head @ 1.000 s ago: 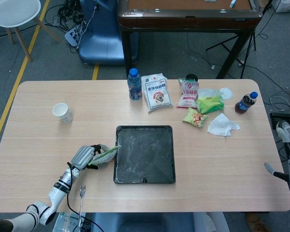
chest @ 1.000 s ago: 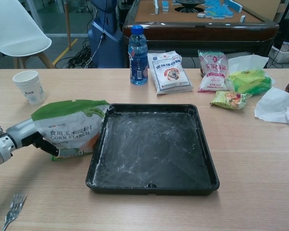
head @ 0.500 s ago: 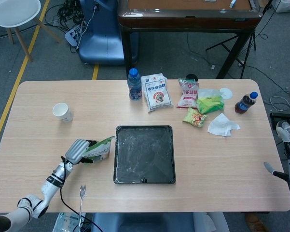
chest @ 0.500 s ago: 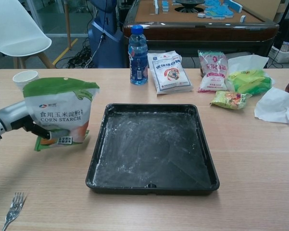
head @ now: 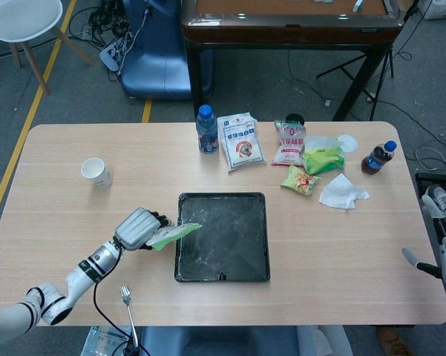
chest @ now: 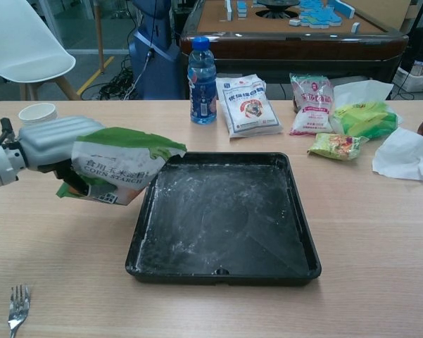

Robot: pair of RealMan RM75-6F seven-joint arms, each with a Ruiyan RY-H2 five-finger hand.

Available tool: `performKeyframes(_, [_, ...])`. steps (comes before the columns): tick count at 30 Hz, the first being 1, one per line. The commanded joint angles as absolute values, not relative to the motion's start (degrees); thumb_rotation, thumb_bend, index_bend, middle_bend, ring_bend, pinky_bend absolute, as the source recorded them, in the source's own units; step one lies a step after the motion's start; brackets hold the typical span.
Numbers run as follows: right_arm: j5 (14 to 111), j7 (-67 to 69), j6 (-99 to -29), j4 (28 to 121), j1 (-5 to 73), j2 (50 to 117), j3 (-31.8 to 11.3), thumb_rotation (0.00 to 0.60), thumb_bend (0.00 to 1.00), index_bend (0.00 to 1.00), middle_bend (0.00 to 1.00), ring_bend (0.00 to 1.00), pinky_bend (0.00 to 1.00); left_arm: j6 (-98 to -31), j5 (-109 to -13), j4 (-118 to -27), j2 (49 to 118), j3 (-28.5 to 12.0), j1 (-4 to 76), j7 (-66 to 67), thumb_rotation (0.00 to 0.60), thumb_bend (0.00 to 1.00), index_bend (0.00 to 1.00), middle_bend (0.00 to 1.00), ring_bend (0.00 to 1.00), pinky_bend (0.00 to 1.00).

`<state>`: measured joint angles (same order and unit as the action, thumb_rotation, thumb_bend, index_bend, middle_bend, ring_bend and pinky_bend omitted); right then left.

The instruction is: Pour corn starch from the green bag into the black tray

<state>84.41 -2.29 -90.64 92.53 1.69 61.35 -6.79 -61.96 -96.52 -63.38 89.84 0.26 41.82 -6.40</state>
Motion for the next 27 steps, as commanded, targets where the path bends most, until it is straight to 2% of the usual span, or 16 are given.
performKeyframes(1, [84.4, -1.7, -90.7, 92.0, 1.6, 61.6, -6.7, 0.600, 0.05, 0.10, 0.26, 0.03, 0.07, -54.0, -93.8, -74.1, 86.1, -2.0, 45.8, 12.1, 0.600, 0.36, 0.45, 0.56, 0.53, 0.68])
performKeyframes(6, [84.3, -0.7, -90.8, 90.8, 1.4, 62.1, -6.7, 0.600, 0.05, 0.10, 0.26, 0.03, 0.07, -50.2, -90.3, -77.8, 86.9, -3.4, 47.0, 31.1, 0.600, 0.38, 0.44, 0.56, 0.52, 0.68])
performKeyframes(11, [84.4, 0.1, -91.1, 90.1, 1.2, 62.4, -6.7, 0.600, 0.05, 0.10, 0.26, 0.03, 0.07, -50.8, -85.9, -79.5, 89.0, -4.2, 46.0, 51.1, 0.600, 0.42, 0.43, 0.55, 0.52, 0.68])
performKeyframes(19, [84.3, 0.5, -90.8, 89.4, 1.3, 62.8, -6.8, 0.600, 0.05, 0.10, 0.26, 0.03, 0.07, -48.2, -81.0, -82.1, 89.3, -2.0, 46.5, 70.2, 0.600, 0.45, 0.42, 0.54, 0.50, 0.68])
performKeyframes(27, [84.2, 0.6, -90.8, 89.3, 1.3, 63.0, -6.9, 0.600, 0.05, 0.10, 0.26, 0.03, 0.07, -46.3, -77.4, -82.8, 89.1, 0.1, 48.0, 80.5, 0.600, 0.48, 0.43, 0.54, 0.50, 0.68])
